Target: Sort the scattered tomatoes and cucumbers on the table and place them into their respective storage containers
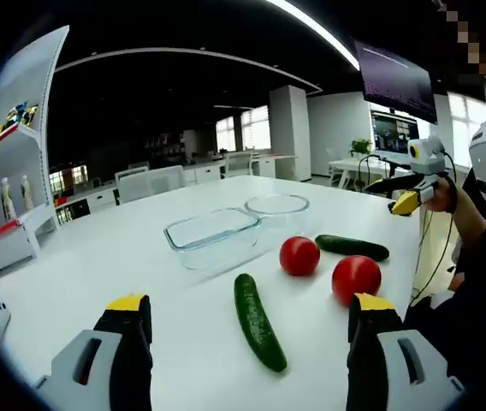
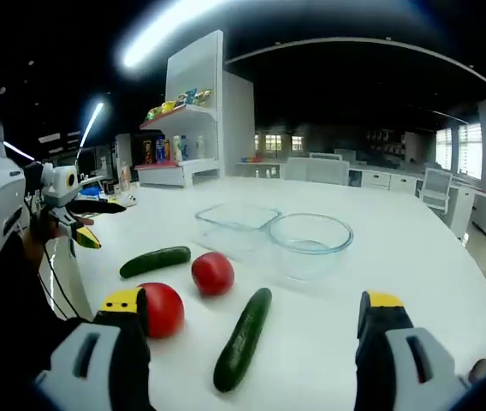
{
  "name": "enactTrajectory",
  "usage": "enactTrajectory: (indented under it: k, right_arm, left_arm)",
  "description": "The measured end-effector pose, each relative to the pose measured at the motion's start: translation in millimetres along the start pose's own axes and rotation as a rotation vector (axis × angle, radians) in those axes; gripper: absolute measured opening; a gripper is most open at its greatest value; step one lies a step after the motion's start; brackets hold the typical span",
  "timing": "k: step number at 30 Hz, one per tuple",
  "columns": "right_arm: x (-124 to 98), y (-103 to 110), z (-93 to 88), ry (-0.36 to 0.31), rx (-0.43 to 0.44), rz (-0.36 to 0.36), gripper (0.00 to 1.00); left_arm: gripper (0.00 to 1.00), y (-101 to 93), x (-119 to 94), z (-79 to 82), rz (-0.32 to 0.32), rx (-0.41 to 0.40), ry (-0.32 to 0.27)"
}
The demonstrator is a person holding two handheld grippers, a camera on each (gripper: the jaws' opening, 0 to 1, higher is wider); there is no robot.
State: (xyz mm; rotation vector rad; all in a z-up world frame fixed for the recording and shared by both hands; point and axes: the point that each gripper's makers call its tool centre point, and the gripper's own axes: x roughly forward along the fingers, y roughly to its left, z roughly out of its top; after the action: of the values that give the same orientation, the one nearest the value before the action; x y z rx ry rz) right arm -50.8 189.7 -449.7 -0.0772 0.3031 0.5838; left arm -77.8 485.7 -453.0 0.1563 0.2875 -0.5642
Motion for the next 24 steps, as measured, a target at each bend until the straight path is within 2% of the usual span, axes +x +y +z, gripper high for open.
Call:
enactTrajectory:
  k: [20, 24]
  right_arm:
    - [1.2, 1.0, -2.7, 0.011, -0.007, 0.006, 0.97]
    - [0.4, 0.3, -2.6, 0.010, -0.004, 0.003, 0.97]
  left_arm:
    - [0.95, 1.6, -1.6, -0.8, 0.019, 0.010, 0.005]
    - [0.95, -2.2, -0.7, -2.0, 0.007, 0.020, 0.013]
